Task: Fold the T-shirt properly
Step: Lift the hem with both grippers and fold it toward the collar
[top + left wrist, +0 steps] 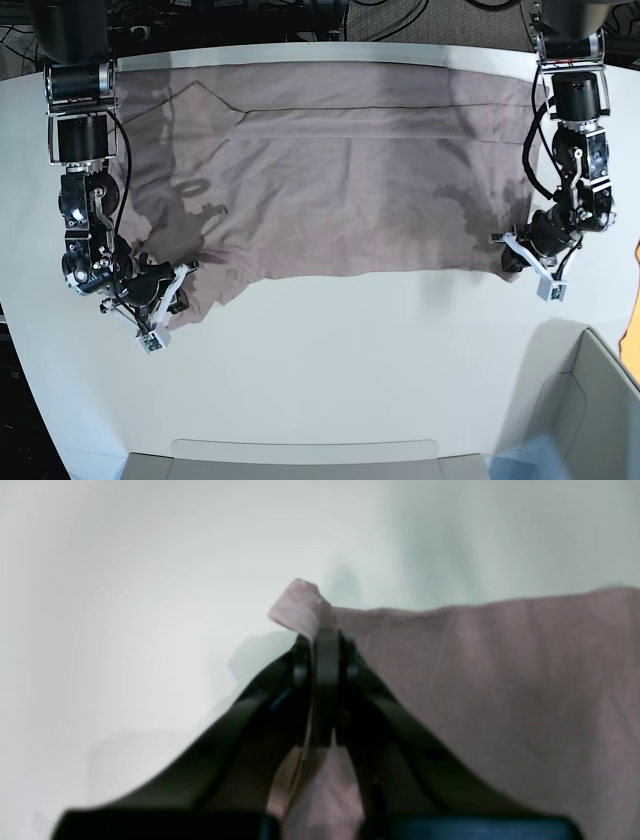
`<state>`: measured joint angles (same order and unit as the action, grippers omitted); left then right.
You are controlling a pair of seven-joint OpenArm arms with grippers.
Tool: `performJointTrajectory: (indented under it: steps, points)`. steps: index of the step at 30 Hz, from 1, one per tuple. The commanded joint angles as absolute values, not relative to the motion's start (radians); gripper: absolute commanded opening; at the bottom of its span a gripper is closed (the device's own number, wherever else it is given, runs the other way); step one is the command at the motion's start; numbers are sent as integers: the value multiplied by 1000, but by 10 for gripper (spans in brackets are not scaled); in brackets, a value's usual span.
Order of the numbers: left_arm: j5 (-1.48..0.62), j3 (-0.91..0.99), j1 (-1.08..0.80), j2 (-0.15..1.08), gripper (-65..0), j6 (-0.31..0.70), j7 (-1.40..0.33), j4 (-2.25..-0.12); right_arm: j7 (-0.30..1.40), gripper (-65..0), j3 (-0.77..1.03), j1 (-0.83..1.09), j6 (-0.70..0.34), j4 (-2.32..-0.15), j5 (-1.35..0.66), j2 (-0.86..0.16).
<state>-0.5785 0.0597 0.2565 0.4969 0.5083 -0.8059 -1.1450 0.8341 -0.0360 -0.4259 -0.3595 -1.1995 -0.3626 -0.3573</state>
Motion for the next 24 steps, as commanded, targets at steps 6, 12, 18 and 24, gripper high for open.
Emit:
performJointTrajectory:
  steps: [6,12,18,24]
  points:
    - [-595,64,213,538,-650,510,-786,-1245,869,-650,42,-397,-361,-1317,-380,-386]
    - [-595,64,179,538,-650,510,-786,-1293,906,-650,97,-325,-363,-1405,-381,-390]
    - [-595,179,143,535,-650,510,-837,-1314,906,-650,99,-242,-361,-1480,-381,-412]
    - [-595,259,107,533,-650,512,-937,-1397,908,-650,180,-151,-361,-1569,-383,-407]
